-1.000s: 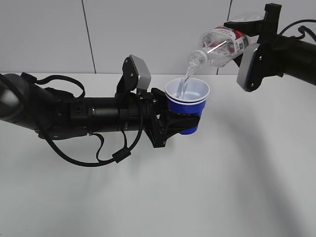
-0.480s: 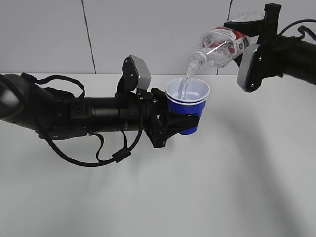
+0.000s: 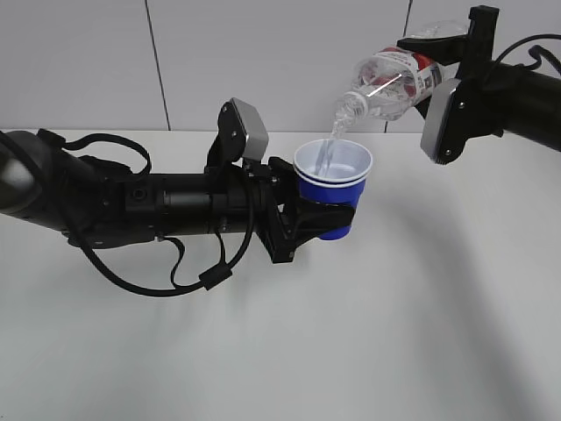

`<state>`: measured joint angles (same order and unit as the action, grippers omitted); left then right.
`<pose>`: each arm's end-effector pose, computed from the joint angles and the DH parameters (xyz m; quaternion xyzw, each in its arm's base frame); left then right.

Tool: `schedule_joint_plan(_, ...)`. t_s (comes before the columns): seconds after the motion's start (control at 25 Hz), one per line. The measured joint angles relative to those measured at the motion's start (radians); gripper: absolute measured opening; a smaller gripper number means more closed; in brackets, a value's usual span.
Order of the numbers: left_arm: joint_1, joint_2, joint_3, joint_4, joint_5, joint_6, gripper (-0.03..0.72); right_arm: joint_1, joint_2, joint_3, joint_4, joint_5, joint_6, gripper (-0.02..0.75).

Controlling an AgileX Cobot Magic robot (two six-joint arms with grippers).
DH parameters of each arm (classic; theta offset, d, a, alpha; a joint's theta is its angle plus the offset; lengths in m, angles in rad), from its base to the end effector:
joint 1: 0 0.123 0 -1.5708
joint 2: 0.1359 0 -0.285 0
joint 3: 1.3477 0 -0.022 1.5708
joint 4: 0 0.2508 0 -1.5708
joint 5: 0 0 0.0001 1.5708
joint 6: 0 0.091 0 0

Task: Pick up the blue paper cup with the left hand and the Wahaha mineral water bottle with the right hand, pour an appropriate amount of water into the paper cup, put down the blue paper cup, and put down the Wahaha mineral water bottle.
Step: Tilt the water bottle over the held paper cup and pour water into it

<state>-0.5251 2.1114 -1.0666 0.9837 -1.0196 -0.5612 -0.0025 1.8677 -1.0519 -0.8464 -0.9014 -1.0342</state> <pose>0.3167 -0.2580 0.1384 0.4516 0.6119 -0.4136 0.5006 0.3951 0.0524 0.2287 -0.6465 0.3079 -0.3352 0.6123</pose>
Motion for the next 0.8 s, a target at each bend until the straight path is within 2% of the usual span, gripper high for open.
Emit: schedule_joint_plan(0.8,0.000,0.001,0.000,0.002,0.000,0.000,0.423,0.000,0.000,-0.002,0.000,-0.002,-0.021,0.379)
